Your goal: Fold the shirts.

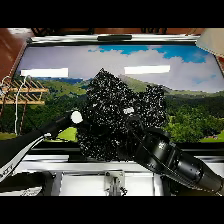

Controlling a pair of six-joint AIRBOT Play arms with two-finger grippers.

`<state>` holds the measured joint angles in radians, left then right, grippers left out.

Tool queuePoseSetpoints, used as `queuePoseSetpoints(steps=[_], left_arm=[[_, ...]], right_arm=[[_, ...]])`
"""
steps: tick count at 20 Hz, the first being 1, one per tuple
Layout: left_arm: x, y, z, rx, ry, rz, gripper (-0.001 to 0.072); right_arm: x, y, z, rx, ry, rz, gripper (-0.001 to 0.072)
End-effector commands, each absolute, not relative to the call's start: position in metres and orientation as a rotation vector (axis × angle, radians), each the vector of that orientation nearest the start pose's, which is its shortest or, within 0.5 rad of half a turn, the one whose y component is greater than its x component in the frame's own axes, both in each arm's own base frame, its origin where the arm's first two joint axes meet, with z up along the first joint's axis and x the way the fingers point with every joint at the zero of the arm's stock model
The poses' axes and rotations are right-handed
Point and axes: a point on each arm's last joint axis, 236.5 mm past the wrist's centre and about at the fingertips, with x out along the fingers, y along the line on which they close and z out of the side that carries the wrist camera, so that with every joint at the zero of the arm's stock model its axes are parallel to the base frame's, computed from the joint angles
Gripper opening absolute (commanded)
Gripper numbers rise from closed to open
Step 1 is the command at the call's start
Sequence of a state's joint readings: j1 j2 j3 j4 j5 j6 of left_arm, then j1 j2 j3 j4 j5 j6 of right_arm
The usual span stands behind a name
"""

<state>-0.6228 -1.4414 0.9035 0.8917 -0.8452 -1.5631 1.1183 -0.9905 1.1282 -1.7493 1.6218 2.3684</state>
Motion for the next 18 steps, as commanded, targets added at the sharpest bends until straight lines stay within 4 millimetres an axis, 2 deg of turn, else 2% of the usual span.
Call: queuePoseSetpoints(steps=[1,3,5,6,9,11,13,14,15,16,18], left_arm=[[0.244,-0.314,-0.082,-0.247,1.52,-0.655,0.0071],[0.244,-0.309,-0.068,-0.203,1.515,-0.7,0.0055],[0.253,-0.292,-0.047,-0.166,1.472,-0.7,0.0055],[0.258,-0.282,-0.033,-0.154,1.438,-0.696,0.0055],[0.265,-0.249,0.024,-0.161,1.316,-0.689,0.0055],[0.26,-0.236,0.067,-0.207,1.226,-0.678,0.0055],[0.246,-0.23,0.106,-0.264,1.148,-0.675,0.0055],[0.237,-0.227,0.118,-0.273,1.12,-0.677,0.0054],[0.228,-0.218,0.122,-0.267,1.111,-0.653,0.0054],[0.219,-0.203,0.114,-0.244,1.135,-0.6,0.0054],[0.199,-0.169,0.074,-0.176,1.253,-0.468,0.0055]], right_arm=[[0.152,0.209,0.074,-0.261,1.351,0.198,0.0073],[0.153,0.208,0.074,-0.265,1.346,0.192,0.0072],[0.158,0.205,0.075,-0.274,1.327,0.179,0.0072],[0.161,0.204,0.076,-0.278,1.316,0.172,0.0072],[0.172,0.201,0.079,-0.272,1.269,0.139,0.0072],[0.178,0.213,0.081,-0.229,1.24,0.171,0.0072],[0.184,0.243,0.085,-0.143,1.19,0.27,0.0072],[0.187,0.259,0.087,-0.1,1.169,0.316,0.0072],[0.189,0.269,0.087,-0.076,1.156,0.343,0.0072],[0.191,0.274,0.084,-0.071,1.156,0.346,0.0072],[0.189,0.279,0.072,-0.102,1.185,0.348,0.0072]])
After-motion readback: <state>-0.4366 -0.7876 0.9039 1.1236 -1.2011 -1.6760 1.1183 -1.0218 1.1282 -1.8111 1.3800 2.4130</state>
